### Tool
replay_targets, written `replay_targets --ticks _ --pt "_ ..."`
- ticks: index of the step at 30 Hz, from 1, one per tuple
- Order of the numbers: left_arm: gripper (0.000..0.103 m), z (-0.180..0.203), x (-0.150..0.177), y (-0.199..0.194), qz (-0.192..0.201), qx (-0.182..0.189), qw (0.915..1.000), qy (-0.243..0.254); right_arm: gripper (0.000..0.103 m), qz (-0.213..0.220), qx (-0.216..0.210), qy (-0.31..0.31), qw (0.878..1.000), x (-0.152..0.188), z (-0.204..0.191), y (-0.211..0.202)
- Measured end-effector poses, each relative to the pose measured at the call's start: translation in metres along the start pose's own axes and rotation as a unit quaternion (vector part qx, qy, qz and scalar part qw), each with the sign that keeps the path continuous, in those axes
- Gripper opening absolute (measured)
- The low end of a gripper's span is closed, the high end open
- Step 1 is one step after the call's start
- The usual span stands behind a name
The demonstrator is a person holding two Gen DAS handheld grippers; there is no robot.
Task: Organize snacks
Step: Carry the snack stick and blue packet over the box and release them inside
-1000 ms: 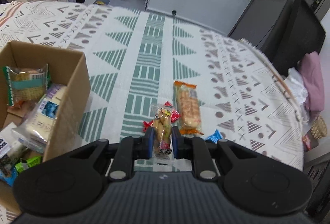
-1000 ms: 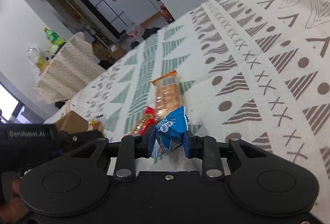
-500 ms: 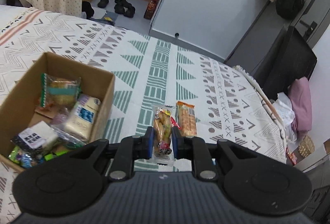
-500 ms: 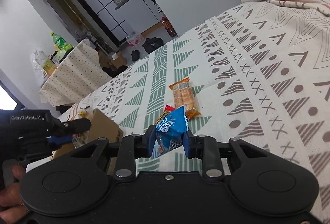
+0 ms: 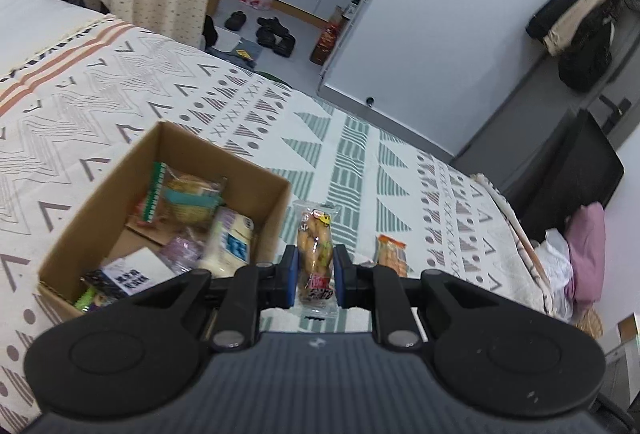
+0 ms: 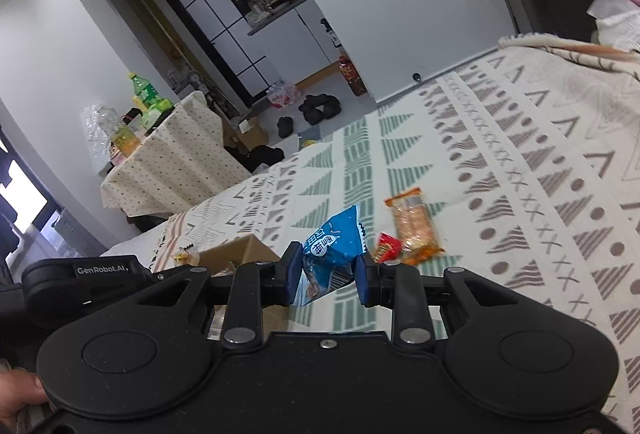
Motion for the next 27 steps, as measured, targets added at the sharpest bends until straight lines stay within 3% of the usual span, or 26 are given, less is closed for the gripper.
replay_targets --ticks 27 --pt "0.017 -0.09 -0.053 0.01 0.019 -0.042 0.9948 -0.09 0.028 -0.034 -0.056 -0.042 0.997 0.021 -0.106 0.058"
Point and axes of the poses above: each gripper's, at about its wrist camera, not at the fingertips, and y roughly the way its jaws point, z to its right, x to its underside, the point moved 7 cm from there along y, roughly the way its jaws point, and after that the axes turned 12 degrees about z, right-handed, at the moved point
